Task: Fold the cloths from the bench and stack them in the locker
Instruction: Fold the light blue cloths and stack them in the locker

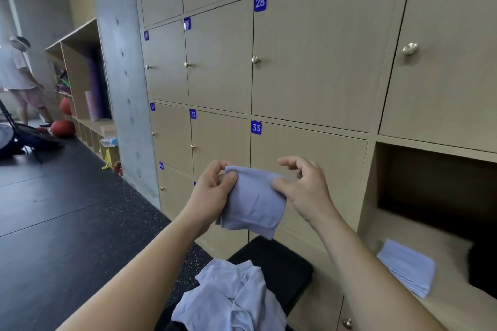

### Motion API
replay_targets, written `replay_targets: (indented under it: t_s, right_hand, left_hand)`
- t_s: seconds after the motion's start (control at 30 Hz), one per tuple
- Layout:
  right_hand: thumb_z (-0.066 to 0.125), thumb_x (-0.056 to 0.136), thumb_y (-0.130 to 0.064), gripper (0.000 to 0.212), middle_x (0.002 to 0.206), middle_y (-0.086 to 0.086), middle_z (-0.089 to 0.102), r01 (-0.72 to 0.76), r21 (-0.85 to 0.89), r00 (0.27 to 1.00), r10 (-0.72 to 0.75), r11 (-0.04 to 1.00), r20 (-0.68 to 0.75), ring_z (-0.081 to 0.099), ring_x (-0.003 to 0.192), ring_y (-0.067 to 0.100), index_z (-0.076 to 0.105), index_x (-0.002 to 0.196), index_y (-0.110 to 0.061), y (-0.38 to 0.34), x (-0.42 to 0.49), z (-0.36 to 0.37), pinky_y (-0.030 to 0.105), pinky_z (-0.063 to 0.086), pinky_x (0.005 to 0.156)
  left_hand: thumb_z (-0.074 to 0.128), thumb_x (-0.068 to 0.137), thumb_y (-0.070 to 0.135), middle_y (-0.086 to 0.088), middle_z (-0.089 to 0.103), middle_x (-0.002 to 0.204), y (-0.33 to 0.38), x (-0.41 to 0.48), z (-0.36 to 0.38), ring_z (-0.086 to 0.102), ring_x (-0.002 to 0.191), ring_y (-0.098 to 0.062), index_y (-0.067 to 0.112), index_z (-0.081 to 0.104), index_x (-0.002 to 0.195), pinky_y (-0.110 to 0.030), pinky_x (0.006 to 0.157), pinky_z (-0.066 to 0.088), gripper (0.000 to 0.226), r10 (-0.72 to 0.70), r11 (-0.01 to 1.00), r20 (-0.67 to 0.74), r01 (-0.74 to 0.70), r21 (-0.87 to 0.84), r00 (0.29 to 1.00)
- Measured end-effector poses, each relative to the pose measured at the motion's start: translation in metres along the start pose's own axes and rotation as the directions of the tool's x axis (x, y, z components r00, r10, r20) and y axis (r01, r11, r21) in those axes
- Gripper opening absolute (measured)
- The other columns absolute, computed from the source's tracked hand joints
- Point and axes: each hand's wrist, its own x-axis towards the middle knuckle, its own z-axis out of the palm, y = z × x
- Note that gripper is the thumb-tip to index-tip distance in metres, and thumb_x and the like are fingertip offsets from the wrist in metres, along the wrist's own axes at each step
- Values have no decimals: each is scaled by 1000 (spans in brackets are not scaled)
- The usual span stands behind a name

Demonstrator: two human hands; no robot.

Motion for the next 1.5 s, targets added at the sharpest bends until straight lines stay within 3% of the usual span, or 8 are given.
replay_targets:
  t_s: [0.13,0.27,0.47,0.57,0.77,1.07,1.37,1.5]
  right_hand:
    - [69,62,-70,52,94,-17,65,-61,-13,955,62,998,289,58,93,8,69,91,-27,-5,4,-2,33,46,87]
    - [61,90,-46,52,73,6,52,-149,38,871,113,988,478,45,66,16,62,85,6,1,0,-6,28,35,58]
    - [62,93,-23,38,66,8,54,-128,263,988,98,956,123,50,64,17,58,76,11,16,-4,-8,31,40,58]
    - [63,92,-22,45,64,8,40,-91,309,994,104,947,-25,38,62,18,44,67,11,25,-5,-11,31,30,56]
    - [59,92,-45,55,73,5,51,-233,408,972,221,883,75,48,68,16,56,79,8,30,-15,-16,29,39,61]
    - [47,100,-30,52,50,-4,27,-90,-40,947,73,995,-314,26,51,14,25,55,-17,60,-21,-22,30,20,50]
    - [42,99,-42,48,63,0,45,-295,-244,888,171,924,-426,44,68,24,30,59,-21,108,-40,-71,32,29,57]
    - [54,92,-41,43,60,-4,39,-340,-163,918,289,926,-271,39,63,18,33,62,-18,142,-57,-102,33,30,58]
  left_hand:
    - [50,101,17,-10,65,86,6,-1,8,60,80,-17,9,55,103,-30,75,47,10,13,998,157,-22,53,988]
    - [53,100,18,-10,70,88,9,-1,17,64,85,-22,15,59,103,-39,83,50,8,1,998,264,-18,64,964]
    - [85,75,26,-5,74,86,0,-5,22,72,80,-18,16,58,108,-29,72,57,44,-158,985,241,137,102,958]
    - [85,75,19,-6,68,81,-15,-4,26,66,76,-19,6,61,89,-38,80,57,30,-201,980,95,200,18,975]
    - [59,97,19,4,74,80,-22,-4,46,68,70,-9,12,68,99,-22,61,52,12,-240,943,37,242,-229,970]
    - [43,102,26,-1,49,66,-36,-9,87,43,59,-16,13,40,80,-21,49,29,27,35,903,-128,23,428,991]
    - [65,88,47,2,69,85,-53,-19,144,65,77,-14,17,60,98,-27,63,48,31,-182,929,139,124,350,973]
    - [69,87,36,4,66,83,-69,-24,185,60,74,-8,14,61,96,-19,57,40,25,-163,911,148,91,403,976]
